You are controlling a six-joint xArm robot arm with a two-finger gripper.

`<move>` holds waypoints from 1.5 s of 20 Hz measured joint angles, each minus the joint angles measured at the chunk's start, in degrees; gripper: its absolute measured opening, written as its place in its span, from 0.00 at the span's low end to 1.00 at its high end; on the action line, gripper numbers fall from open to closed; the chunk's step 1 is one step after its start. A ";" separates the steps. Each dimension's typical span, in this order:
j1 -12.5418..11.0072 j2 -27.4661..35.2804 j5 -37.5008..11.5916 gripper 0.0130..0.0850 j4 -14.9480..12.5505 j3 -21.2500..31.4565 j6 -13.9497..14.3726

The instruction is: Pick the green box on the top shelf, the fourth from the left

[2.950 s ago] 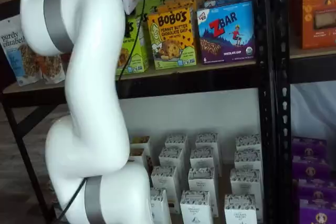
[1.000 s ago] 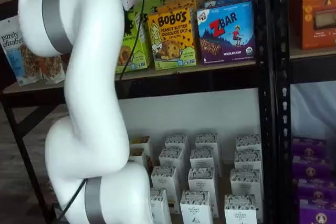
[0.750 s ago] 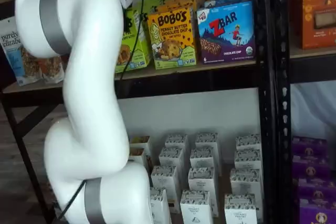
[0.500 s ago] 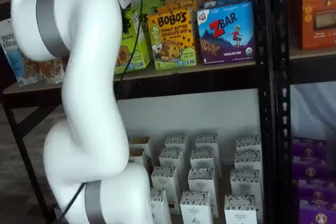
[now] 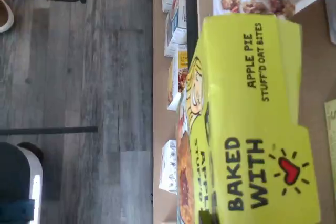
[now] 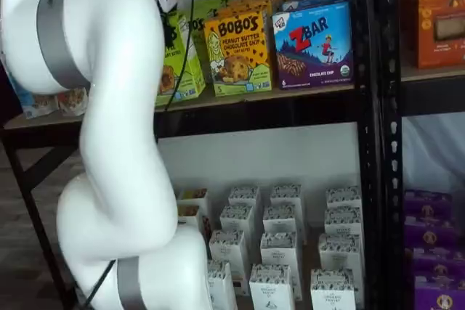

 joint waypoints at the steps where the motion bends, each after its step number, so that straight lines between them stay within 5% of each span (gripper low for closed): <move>1: 0.02 -0.45 0.42 0.11 -0.21 0.33 0.01; 16: -1.05 -5.73 4.05 0.11 -1.74 4.02 -1.06; 20: -1.67 -4.32 9.37 0.11 -2.27 1.98 -1.65; 30: -3.23 -7.65 7.26 0.11 -3.62 6.08 -3.63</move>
